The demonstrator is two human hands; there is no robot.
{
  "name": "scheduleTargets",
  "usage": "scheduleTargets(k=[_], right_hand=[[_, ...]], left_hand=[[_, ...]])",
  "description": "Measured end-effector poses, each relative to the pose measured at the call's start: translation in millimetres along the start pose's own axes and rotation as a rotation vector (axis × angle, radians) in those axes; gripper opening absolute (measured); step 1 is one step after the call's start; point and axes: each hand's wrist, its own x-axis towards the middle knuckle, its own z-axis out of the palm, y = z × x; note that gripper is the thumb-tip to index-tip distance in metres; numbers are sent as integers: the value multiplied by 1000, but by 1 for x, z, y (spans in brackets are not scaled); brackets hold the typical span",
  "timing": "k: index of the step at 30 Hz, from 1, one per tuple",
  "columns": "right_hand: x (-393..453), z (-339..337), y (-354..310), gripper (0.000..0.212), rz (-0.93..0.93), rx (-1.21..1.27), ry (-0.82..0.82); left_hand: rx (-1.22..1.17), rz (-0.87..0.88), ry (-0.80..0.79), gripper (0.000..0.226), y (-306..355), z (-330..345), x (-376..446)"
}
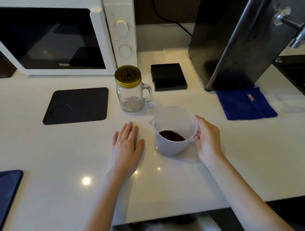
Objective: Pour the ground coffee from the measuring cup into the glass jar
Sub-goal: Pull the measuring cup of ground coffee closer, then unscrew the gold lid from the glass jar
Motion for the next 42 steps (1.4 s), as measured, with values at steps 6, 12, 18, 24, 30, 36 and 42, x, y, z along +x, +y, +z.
scheduleTargets(k=[6,12,18,24,30,36,42], right_hand=[[-12,-3,3,8,-65,2,-57],[-6,-6,0,50,-106,-103,-85],[12,-14,-13,26,-46,-219,-206],[48,5,-29,26,-104,-475,-316],[78,48,-41,15,-206,-610,-516],[93,91,-44,37,-249,-673,-667],[106,105,-39,30,-371,-764,-704]], left_hand=[[10,-1,-7,52,0,0,0],[26,-2,-14,52,0,0,1],[10,0,-6,52,0,0,2],[22,-10,-10,51,0,-1,5],[-14,-17,40,45,0,-5,8],[-424,-236,140,63,-4,-26,45],[-569,-217,119,78,-15,-33,88]])
